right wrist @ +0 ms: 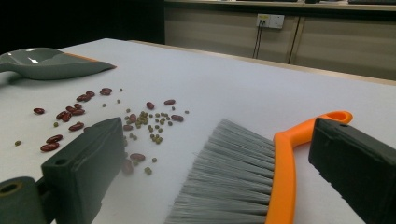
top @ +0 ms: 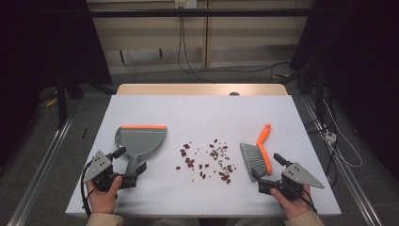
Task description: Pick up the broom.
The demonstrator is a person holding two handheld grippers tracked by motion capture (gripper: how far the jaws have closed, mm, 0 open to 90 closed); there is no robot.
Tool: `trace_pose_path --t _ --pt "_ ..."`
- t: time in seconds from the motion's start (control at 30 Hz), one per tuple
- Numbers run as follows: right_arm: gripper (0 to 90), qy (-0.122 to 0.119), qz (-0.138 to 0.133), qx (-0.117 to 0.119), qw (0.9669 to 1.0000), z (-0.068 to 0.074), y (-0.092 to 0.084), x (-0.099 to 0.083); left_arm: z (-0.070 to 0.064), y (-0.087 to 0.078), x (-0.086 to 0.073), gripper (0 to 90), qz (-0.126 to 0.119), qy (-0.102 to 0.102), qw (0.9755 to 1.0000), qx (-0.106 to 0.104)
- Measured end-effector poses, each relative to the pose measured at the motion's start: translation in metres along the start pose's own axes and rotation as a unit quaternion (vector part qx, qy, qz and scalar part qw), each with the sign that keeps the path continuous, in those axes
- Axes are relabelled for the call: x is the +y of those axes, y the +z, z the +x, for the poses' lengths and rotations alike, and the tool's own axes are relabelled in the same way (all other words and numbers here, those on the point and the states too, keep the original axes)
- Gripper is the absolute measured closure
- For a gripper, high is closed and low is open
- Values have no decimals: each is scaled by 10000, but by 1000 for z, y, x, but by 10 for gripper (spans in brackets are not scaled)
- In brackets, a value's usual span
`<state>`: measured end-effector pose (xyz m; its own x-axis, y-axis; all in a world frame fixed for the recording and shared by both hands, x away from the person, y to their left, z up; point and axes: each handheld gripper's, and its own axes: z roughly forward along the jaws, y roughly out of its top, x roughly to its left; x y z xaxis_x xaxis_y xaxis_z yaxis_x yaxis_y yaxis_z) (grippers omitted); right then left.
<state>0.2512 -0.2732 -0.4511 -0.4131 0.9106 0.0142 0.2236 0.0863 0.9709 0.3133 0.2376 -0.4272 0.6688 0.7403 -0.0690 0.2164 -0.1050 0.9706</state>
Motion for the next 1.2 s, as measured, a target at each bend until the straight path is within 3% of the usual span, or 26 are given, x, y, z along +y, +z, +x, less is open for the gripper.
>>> trace_pose_path --t 0.43,0.6,0.67,0.73,0.83,0.87,1.03,1.07,1.1,1.13,1.2 --pt "34 -56 86 -112 9999 -6 4 10 0 0 0 36 26 35 10000 4" --pt "42 242 467 -374 9979 -19 19 22 -1 1 0 36 8 20 10000 12" --pt "45 239 536 -437 9973 -22 23 23 -1 0 0 36 12 47 10000 21" --pt "47 367 795 -600 9944 -32 38 28 -1 0 0 37 26 49 10000 33" --pt "52 445 866 -699 9928 -37 46 31 0 0 0 38 35 38 10000 34" --pt "57 505 965 -804 9908 -43 55 33 0 -1 0 38 24 3 10000 47" --pt "81 724 1151 -863 9869 -51 69 34 0 -1 0 38 3 8 10000 55" --pt "117 786 1313 -1005 9831 -53 75 35 0 -1 0 38 20 21 10000 36" --pt "117 786 1313 -1005 9831 -53 75 35 0 -1 0 38 20 21 10000 36" --pt "196 798 1458 -1018 9808 -56 81 34 -1 -1 0 38 21 21 10000 34" --pt "214 824 1620 -1010 9782 -57 87 32 -1 0 0 39 39 48 10000 36"
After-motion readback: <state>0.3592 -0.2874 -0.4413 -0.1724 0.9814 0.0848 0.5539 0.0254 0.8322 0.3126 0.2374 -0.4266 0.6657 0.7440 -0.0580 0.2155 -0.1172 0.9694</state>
